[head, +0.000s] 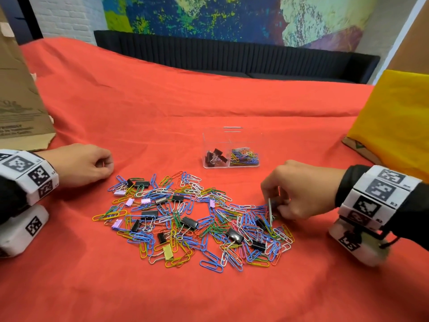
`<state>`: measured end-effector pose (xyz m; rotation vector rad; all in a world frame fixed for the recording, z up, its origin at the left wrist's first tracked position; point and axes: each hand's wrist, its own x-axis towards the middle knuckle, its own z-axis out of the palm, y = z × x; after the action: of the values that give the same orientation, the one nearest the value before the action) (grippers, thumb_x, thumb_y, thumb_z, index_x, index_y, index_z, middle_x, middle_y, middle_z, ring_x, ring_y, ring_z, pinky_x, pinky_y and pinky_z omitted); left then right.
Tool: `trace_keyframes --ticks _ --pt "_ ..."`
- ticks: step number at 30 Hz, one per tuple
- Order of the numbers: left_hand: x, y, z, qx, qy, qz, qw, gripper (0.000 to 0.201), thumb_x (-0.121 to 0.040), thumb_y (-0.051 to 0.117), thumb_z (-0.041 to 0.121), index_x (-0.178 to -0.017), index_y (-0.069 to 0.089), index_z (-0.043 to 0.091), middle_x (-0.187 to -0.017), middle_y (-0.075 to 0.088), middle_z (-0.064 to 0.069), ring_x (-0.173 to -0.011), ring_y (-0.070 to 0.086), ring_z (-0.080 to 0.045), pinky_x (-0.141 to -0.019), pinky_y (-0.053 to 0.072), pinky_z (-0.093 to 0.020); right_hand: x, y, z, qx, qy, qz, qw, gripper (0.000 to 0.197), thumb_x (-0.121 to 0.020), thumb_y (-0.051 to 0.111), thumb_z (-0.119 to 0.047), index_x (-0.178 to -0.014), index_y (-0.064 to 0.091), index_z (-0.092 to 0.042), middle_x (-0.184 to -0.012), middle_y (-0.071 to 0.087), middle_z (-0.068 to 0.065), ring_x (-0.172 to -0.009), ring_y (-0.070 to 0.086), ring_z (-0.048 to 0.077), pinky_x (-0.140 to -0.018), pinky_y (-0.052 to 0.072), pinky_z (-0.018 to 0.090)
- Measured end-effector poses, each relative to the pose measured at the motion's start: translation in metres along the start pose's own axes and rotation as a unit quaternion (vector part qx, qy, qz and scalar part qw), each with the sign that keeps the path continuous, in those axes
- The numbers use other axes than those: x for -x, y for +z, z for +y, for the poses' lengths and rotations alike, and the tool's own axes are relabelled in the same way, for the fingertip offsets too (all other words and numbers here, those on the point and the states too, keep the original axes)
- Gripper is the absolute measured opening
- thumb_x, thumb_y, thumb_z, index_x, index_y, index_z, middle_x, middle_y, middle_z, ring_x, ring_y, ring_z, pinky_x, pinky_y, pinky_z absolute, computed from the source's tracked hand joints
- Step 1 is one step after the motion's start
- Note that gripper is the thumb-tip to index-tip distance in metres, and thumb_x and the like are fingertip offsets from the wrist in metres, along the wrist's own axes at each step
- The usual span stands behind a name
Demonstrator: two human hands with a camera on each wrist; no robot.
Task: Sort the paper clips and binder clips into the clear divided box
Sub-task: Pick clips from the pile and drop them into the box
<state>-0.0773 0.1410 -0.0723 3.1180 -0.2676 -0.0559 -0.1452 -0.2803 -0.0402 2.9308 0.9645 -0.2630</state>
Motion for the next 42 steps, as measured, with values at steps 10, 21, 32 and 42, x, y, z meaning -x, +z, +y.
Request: trace_keyframes --ticks 10,21,32,42 --pt "0.001 -0.002 0.001 0.005 -0.005 -0.003 1.000 0.011 -0.088 0.060 0.028 -0.077 0.060 0.024 -0.069 0.066 0.009 -0.066 0.060 -0.010 -0.068 0.046 -0.026 -0.002 -0.011 0.000 -0.067 0.000 -0.019 0.998 0.034 -0.074 0.066 -0.016 -0.102 0.063 -0.037 -0.079 0.070 -0.016 -0.072 0.067 0.004 -0.072 0.052 0.021" --pt "0.001 0.000 0.001 0.007 -0.001 0.002 1.000 0.012 -0.088 0.060 0.026 -0.077 0.060 0.023 -0.069 0.066 0.007 -0.066 0.060 -0.011 -0.068 0.046 -0.027 -0.003 0.001 -0.013 0.019 -0.032 -0.007 0.999 0.023 -0.071 0.056 -0.021 -0.090 0.067 -0.030 -0.079 0.066 -0.012 -0.065 0.050 0.004 -0.069 0.054 0.032" --pt "0.003 -0.003 0.005 0.011 -0.005 0.001 1.000 0.011 -0.088 0.060 0.026 -0.078 0.061 0.023 -0.068 0.066 0.008 -0.064 0.058 -0.007 -0.062 0.042 -0.019 -0.012 -0.043 0.007 -0.042 0.041 0.083 0.995 0.012 -0.070 0.074 -0.018 -0.076 0.074 -0.027 -0.067 0.071 -0.014 -0.069 0.068 0.000 -0.068 0.051 0.018" --pt "0.005 -0.005 0.007 0.009 -0.009 -0.009 1.000 0.009 -0.089 0.058 0.027 -0.080 0.059 0.024 -0.069 0.065 0.008 -0.064 0.058 -0.006 -0.059 0.039 -0.014 -0.089 -0.072 0.041 -0.012 0.097 0.279 0.955 0.013 -0.075 0.071 -0.009 -0.081 0.075 -0.020 -0.072 0.069 0.001 -0.075 0.066 0.026 -0.075 0.056 0.035"
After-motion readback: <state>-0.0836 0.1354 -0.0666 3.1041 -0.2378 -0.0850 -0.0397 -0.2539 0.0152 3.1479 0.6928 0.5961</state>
